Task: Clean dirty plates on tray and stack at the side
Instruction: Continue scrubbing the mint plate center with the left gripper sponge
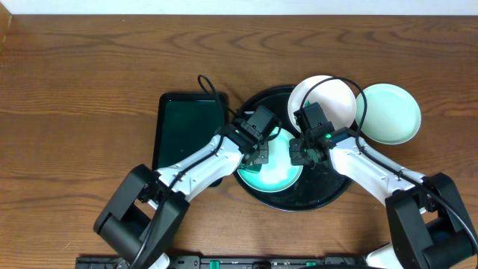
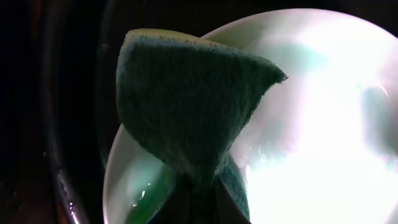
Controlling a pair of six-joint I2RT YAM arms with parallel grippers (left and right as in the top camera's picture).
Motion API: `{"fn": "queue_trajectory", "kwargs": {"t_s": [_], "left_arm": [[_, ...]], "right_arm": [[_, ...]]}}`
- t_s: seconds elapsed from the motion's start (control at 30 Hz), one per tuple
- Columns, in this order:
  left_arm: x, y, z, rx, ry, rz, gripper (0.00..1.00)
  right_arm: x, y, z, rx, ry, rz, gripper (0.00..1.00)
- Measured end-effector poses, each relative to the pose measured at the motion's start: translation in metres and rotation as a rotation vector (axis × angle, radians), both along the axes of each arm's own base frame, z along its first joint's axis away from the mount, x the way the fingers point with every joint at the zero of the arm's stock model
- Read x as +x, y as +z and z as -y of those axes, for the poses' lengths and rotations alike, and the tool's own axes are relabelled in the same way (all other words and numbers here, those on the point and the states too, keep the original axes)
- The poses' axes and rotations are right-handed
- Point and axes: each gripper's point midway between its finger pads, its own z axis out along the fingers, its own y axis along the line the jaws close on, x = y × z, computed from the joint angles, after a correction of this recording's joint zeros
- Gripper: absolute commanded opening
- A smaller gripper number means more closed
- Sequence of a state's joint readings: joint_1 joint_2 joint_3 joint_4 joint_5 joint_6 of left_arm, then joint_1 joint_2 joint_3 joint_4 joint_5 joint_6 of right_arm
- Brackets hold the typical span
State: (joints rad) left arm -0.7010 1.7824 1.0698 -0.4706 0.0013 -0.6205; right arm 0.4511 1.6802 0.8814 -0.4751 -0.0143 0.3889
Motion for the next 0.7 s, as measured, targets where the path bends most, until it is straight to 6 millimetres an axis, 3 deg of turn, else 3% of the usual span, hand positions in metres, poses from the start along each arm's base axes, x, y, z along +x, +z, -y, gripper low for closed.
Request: {"fn": "queue_trajectory", "kwargs": {"t_s": [0.23, 0.43, 0.7], "left_arm": [[-0.004, -0.002, 0.009, -0.072, -0.014, -0.055, 0.07], [-0.015, 0.001, 0.030, -0.192, -0.063, -0.125, 0.07], [-0.022, 0.017, 0.048, -0.271, -0.144, -0.143, 0.07]], "right_arm": [[0.000, 0.000, 0.000, 0.000, 0.000, 0.000, 0.01], [0.000, 0.000, 0.000, -0.001, 0.001, 0.000, 0.01], [0.000, 0.000, 0.000, -0.001, 0.003, 0.001, 0.01]]}}
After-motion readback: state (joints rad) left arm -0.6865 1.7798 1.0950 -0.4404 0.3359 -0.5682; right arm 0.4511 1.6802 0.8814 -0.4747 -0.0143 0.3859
